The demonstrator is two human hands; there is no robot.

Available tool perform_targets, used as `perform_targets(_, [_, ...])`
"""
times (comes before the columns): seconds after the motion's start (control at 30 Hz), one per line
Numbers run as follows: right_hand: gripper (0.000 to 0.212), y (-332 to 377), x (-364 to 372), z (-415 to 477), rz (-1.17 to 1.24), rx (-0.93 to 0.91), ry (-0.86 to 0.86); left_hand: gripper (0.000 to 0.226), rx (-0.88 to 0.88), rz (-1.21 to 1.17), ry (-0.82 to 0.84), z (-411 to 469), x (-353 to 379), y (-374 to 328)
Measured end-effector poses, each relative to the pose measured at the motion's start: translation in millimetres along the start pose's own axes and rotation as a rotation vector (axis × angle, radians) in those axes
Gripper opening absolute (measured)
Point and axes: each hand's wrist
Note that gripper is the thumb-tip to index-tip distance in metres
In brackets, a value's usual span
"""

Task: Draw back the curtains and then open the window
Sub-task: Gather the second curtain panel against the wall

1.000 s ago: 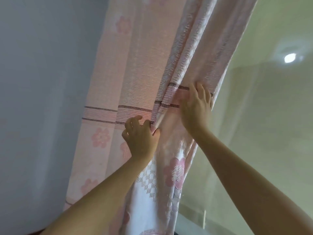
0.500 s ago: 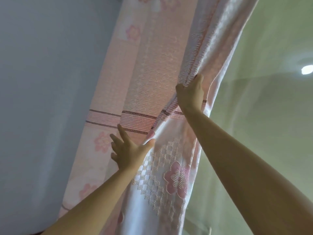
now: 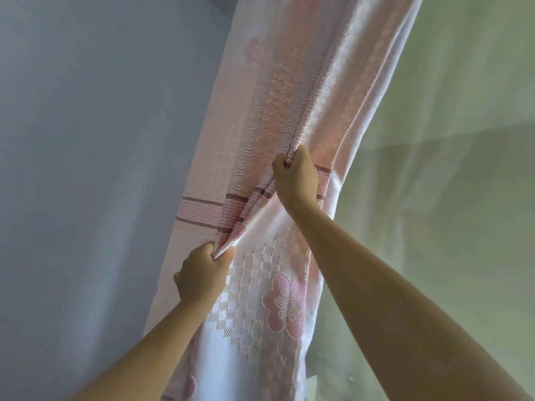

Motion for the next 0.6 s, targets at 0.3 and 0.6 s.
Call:
perform_targets(0.3, [0.041,31,88,14,-0.033,0.026,0.066,0.048,0.083,0.003,0.034,77,-28,62])
perform_targets(0.6, [0.043,40,180,21,-0.177,-0.033,-0.028,0.035,0.151,-0.123,0.124,163,-35,129])
Point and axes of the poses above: each hand's wrist, its own z-axis towards the middle knuckle, its own x-axis out of the palm, y = z × x, and after that the axes turned 9 degrees about -z, right-handed
